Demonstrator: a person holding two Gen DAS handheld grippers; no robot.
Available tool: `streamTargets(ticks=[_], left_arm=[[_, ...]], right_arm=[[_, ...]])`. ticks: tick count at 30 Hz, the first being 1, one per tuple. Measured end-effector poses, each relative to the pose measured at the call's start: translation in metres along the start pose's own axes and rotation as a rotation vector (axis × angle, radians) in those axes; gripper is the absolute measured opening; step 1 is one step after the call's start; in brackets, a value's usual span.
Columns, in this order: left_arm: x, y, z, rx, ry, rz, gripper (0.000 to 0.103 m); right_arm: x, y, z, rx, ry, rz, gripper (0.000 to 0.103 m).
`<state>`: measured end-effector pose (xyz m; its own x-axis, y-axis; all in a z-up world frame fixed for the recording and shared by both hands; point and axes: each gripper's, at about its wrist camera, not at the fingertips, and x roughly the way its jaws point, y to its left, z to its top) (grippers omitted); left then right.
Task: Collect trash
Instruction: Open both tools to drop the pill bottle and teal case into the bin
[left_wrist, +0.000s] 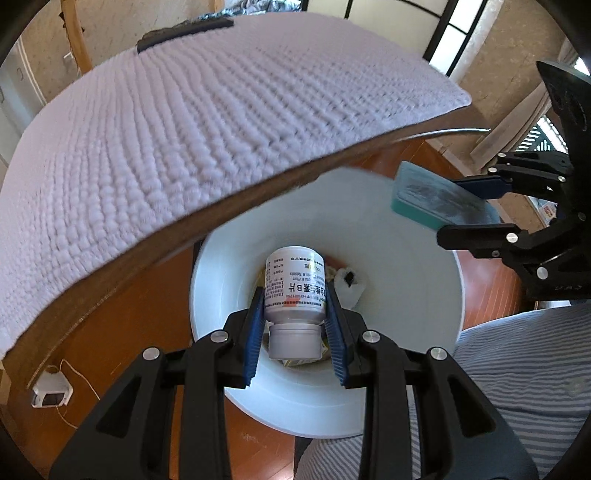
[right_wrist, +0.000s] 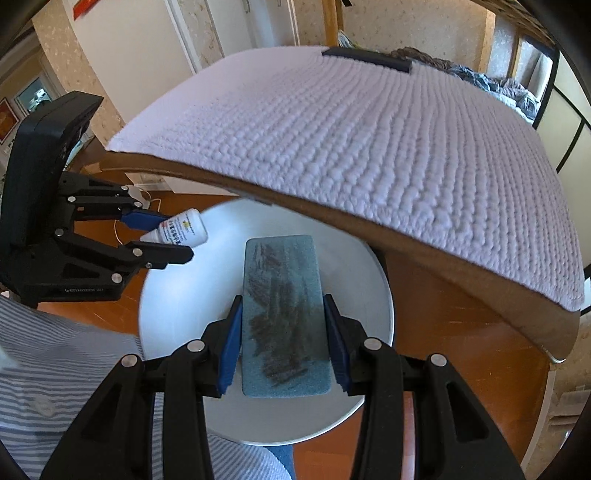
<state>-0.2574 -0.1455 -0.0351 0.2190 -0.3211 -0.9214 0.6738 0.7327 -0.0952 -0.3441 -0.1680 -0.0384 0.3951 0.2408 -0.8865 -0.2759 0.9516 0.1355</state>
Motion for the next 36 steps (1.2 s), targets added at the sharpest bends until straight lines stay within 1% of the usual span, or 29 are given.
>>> streamTargets(ticks=[7, 13, 16, 18, 19, 22, 25, 27, 28, 29, 30, 31, 32, 33, 34, 36], left_arm=[[0.018, 0.007, -0.002, -0.032, 0.040, 0.004, 0.034], [0.028, 0.005, -0.002, -0.033, 0.054, 0.006, 0.034], [0.038, 0.007, -0.006, -0.030, 0.083, 0.010, 0.034], [0.044, 0.005, -0.007, -0.024, 0.102, 0.029, 0.055], [0.043, 0.005, -0.008, -0.022, 0.096, 0.024, 0.062], [0.042, 0.003, -0.006, -0.023, 0.097, 0.015, 0.062], [0.029, 0.006, -0.002, -0.031, 0.087, -0.018, 0.062], [0.012, 0.010, 0.005, -0.030, 0.055, -0.042, 0.062], [-0.001, 0.012, 0.008, -0.028, 0.024, -0.055, 0.066], [-0.021, 0.016, 0.017, -0.034, -0.041, -0.066, 0.076], [-0.034, 0.021, 0.023, -0.046, -0.092, -0.063, 0.083], [-0.048, 0.028, 0.031, -0.064, -0.153, -0.052, 0.097], [-0.066, 0.042, 0.041, -0.107, -0.243, -0.017, 0.102], [-0.075, 0.054, 0.048, -0.139, -0.289, 0.013, 0.102], [-0.081, 0.067, 0.057, -0.176, -0.329, 0.049, 0.102], [-0.082, 0.097, 0.076, -0.259, -0.384, 0.141, 0.102]], right_arm=[[0.016, -0.002, -0.001, 0.011, 0.025, -0.010, 0.041], [0.032, -0.001, 0.003, 0.024, 0.043, -0.012, 0.041], [0.042, 0.001, 0.004, 0.025, 0.063, -0.015, 0.041], [0.047, 0.004, 0.006, 0.029, 0.075, -0.026, 0.057], [0.047, 0.005, 0.007, 0.035, 0.069, -0.022, 0.064], [0.048, 0.008, 0.010, 0.032, 0.075, -0.017, 0.064], [0.034, 0.003, 0.019, 0.039, 0.062, 0.007, 0.064], [0.015, 0.002, 0.032, 0.034, 0.017, 0.014, 0.065], [0.000, 0.000, 0.042, 0.033, -0.032, 0.013, 0.071], [-0.010, -0.004, 0.048, 0.036, -0.071, 0.004, 0.080], [-0.020, -0.010, 0.056, 0.044, -0.114, -0.013, 0.085], [-0.032, -0.020, 0.070, 0.066, -0.179, -0.054, 0.095], [-0.039, -0.030, 0.076, 0.082, -0.220, -0.079, 0.099], [-0.043, -0.044, 0.087, 0.107, -0.268, -0.118, 0.099], [-0.043, -0.060, 0.098, 0.134, -0.298, -0.175, 0.099], [-0.038, -0.086, 0.114, 0.172, -0.328, -0.258, 0.099]])
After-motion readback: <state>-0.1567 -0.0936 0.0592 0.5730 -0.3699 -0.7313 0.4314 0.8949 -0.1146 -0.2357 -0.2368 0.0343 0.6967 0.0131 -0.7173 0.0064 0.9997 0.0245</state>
